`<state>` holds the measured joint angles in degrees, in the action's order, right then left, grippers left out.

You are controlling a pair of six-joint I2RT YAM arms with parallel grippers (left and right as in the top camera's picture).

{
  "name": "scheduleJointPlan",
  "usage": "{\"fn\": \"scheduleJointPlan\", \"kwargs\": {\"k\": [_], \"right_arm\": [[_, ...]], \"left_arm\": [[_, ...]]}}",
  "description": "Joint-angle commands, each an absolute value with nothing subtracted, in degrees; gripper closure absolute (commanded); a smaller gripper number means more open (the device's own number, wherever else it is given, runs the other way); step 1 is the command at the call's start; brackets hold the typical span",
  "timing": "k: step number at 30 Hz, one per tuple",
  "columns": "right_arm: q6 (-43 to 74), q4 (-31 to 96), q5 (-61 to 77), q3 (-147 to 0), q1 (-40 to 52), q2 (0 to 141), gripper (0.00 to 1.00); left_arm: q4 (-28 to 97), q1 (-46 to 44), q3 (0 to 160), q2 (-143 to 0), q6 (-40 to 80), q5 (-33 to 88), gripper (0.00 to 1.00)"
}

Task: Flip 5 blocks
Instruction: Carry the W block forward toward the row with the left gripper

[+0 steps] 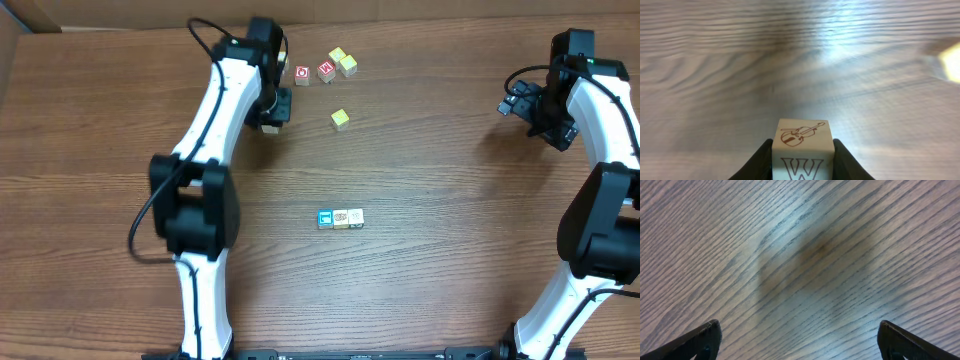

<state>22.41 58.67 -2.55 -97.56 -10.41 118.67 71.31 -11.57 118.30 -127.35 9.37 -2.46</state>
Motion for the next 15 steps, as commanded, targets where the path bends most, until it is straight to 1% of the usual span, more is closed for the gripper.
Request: {"fn": "scheduleJointPlan", "kwargs": {"k": [1,8,13,15], "right_arm": [[22.1,58.5,-2.9,-98.7,-10.5,116.5,0.0],[22.1,58.5,-2.9,-98.7,-10.5,116.5,0.0],[22.1,58.5,-2.9,-98.7,-10.5,116.5,0.0],[22.1,58.5,-2.9,-98.7,-10.5,116.5,0.0]], "left_arm": [[74.7,-13.5,119.9,-115.0,14.3,-2.9,0.74],[86.8,-19.4,119.8,-103.4,18.3,-4.6,0.73],[95.6,-22.1,119.7,-101.1,25.7,-8.6,0.74],[96.8,-22.5,118.8,-101.1,27.2,-9.1,0.75]]}}
